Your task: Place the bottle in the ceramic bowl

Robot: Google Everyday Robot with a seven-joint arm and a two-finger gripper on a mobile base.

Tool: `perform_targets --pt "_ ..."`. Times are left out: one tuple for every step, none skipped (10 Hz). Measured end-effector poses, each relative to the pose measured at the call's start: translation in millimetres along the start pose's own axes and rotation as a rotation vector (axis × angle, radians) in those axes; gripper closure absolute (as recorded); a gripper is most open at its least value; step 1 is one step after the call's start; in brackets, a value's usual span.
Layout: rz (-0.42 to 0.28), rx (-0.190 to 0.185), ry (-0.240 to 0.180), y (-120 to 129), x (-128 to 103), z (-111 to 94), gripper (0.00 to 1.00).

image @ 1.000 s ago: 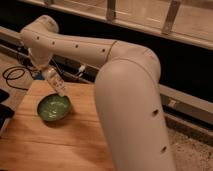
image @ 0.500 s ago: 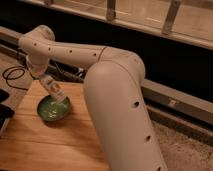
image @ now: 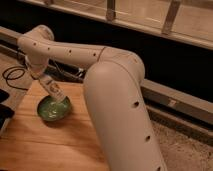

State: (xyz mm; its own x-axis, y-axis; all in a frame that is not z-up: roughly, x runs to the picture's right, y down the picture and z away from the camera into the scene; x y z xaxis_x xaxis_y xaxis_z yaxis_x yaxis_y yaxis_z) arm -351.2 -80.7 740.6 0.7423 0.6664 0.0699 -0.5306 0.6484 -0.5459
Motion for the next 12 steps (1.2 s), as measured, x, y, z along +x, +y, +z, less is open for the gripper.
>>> perform_targets --pt "0.0 0.0 0.0 0.0 0.1 0.2 0.6" --pt "0.0 0.0 0.0 0.3 0.1 0.2 0.48" --pt "0.0 0.0 0.0 0.1 0.2 0.1 0.4" --pt "0.0 0.0 0.0 0.0 0.4 0.0 0.28" --pt "0.0 0.0 0.0 -0.1 0.5 0.1 0.22" --pt "0.001 0.0 0.0 -0.2 0.6 0.0 0.2" --pt "0.0 -0.001 0.0 -0.1 0.5 0.0 0.2" --pt "0.001 -0.001 0.0 -0.1 0.5 0.0 0.2" --pt "0.001 -0.001 0.0 -0.2 0.6 0.0 0.2" --pt "0.001 0.0 0.0 -0.2 0.6 0.0 0.2" --pt "0.001 0.0 0.0 -0.3 0.6 0.0 0.2" --pt "0.001 0.0 0.0 -0.3 0.7 0.0 0.2"
